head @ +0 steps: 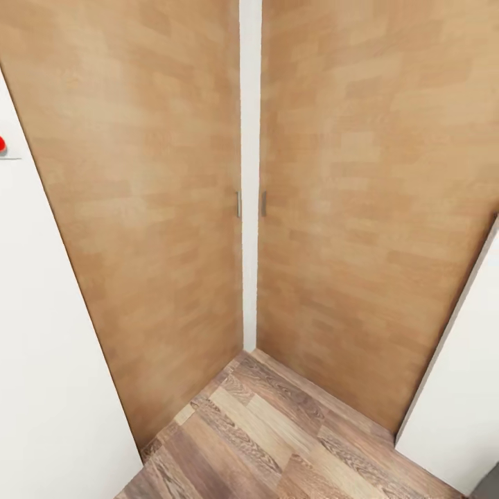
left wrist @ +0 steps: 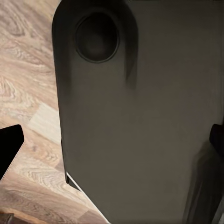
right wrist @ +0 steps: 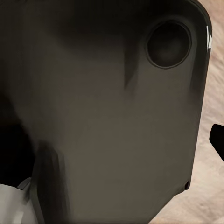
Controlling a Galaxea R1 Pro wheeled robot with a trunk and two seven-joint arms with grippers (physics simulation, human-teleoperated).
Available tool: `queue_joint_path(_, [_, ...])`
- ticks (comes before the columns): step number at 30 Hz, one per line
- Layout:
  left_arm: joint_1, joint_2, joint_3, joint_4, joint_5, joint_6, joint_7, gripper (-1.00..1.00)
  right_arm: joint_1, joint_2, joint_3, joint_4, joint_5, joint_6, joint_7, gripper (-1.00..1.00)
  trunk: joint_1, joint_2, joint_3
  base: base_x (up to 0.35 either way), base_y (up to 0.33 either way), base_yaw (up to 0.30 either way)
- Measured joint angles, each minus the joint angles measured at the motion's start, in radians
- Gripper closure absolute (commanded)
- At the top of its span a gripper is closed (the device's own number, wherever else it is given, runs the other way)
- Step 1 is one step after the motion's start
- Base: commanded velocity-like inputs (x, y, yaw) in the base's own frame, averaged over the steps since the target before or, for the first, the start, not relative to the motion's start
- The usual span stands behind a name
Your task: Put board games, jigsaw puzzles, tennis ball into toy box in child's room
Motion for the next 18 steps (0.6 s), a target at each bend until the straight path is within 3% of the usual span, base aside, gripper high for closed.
queue_joint_path(8, [-0.001,-0.003,-0.006,0.0,-0.002,-0.016,-0.001,-1.0,0.0,0.002,0.0,0.0,-0.001,0.0,-0.001,-1.0,0.0,0.0,0.0,0.0,0.0,-0.277])
queue_joint_path(18, [-0.001,0.0,-0.008,0.0,-0.003,-0.049,-0.006,-1.0,0.0,0.002,-0.001,0.0,-0.002,0.0,-0.001,-1.0,-0.038,0.07,0.031,0.0,0.0,-0.276])
